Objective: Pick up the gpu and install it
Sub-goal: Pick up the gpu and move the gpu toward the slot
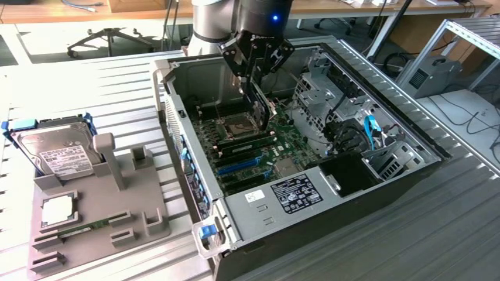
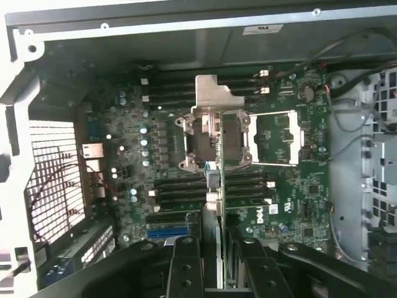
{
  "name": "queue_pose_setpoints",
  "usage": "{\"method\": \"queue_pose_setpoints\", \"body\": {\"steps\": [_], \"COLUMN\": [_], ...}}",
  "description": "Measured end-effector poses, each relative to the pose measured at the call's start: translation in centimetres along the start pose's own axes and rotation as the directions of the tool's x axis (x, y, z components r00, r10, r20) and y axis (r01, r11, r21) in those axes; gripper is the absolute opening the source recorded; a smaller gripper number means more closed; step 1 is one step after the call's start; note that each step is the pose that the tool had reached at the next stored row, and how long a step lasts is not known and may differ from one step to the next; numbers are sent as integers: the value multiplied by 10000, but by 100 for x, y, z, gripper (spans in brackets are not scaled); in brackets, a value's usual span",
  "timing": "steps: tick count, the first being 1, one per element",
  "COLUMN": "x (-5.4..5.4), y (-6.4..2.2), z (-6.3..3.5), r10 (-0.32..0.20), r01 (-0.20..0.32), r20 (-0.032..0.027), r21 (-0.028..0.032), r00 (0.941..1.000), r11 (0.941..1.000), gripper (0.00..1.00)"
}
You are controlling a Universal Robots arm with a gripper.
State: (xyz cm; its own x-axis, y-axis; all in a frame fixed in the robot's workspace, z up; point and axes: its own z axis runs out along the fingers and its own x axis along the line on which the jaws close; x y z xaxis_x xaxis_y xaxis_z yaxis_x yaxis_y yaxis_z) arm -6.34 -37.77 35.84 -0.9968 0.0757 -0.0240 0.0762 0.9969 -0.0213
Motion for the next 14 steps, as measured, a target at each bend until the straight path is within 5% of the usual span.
{"method": "queue_pose_setpoints", "body": {"steps": [3, 4, 14], "x": [0, 0, 0], "y": [0, 0, 0], "z": [4, 4, 10], "r10": [8, 11, -329], "r01": [-7, -9, 332], "r20": [388, 470, 479], "r21": [-30, -37, -44], "r00": [9992, 9989, 9983], "r11": [10000, 10000, 9994], "gripper": [27, 27, 27]}}
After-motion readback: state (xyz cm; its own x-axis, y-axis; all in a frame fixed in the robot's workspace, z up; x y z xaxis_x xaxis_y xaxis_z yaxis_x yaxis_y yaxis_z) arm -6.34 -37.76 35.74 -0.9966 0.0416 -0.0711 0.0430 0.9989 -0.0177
